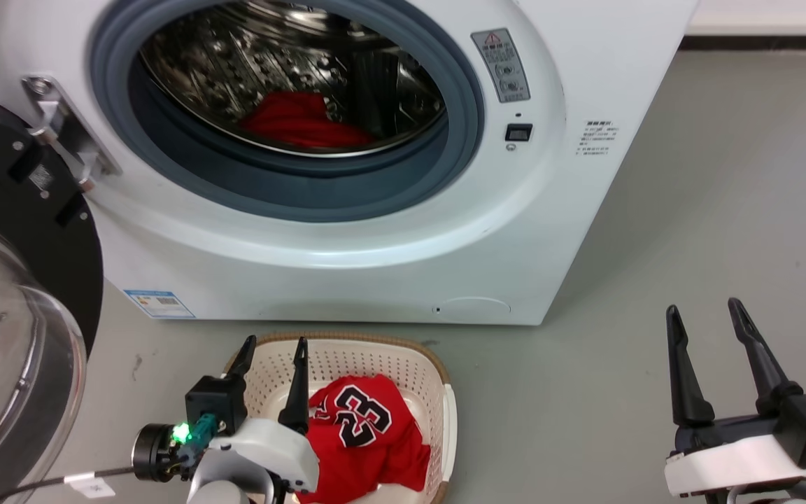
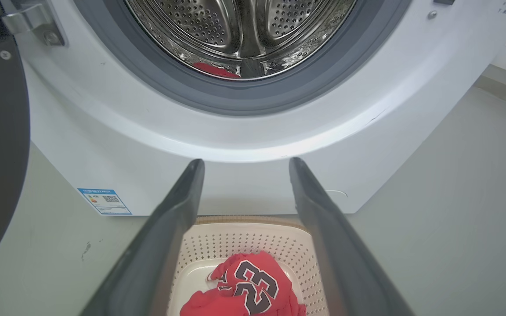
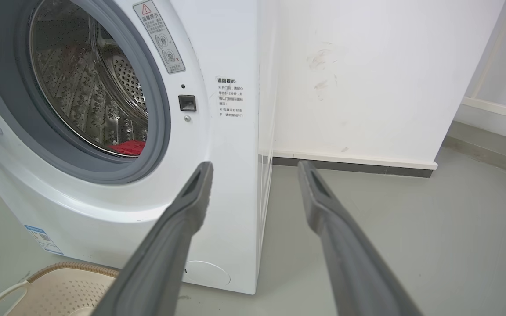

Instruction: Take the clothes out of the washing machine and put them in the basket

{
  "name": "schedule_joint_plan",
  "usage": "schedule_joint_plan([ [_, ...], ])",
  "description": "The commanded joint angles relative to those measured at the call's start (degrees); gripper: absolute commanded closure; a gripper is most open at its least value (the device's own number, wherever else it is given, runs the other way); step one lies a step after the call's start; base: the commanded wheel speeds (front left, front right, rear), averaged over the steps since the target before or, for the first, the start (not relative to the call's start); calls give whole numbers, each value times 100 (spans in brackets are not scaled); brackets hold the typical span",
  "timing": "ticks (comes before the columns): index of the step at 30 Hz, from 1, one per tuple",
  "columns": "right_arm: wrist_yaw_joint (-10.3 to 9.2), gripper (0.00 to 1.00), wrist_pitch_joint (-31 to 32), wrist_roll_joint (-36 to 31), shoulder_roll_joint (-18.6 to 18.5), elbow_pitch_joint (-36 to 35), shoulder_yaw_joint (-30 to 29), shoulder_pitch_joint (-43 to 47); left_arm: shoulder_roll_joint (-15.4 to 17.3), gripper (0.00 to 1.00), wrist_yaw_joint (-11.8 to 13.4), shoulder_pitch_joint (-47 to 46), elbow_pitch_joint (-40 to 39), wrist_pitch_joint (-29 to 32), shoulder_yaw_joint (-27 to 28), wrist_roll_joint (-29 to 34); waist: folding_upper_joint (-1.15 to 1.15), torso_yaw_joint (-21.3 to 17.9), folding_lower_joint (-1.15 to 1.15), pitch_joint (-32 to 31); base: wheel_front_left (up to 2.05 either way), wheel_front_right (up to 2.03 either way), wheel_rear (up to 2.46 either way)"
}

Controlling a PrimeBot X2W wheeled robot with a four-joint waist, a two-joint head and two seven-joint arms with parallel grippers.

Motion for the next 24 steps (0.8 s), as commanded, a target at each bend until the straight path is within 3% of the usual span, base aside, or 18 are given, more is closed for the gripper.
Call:
schedule_joint_plan([
  [1, -6, 0, -13, -3, 6, 13, -11, 103, -73, 0, -46, 164, -178, -15, 110, 161, 0, 69, 2, -193, 0, 0, 0],
  [12, -6, 0, -13, 67, 6, -7, 73, 248, -426, 0, -336, 374, -1184, -15, 732, 880, 0, 17, 2, -390, 0, 0, 0],
  [19, -6, 0, -13, 75, 6, -59, 196, -29, -487, 0, -483, -650, -676, -15, 930, 1079, 0, -205, 2, -40, 0, 0, 0],
  [24, -6, 0, -13, 90, 5, -110, 297, -284, -235, 0, -595, -1827, 230, -15, 1020, 1218, 0, -476, 2, 370, 0, 0, 0],
])
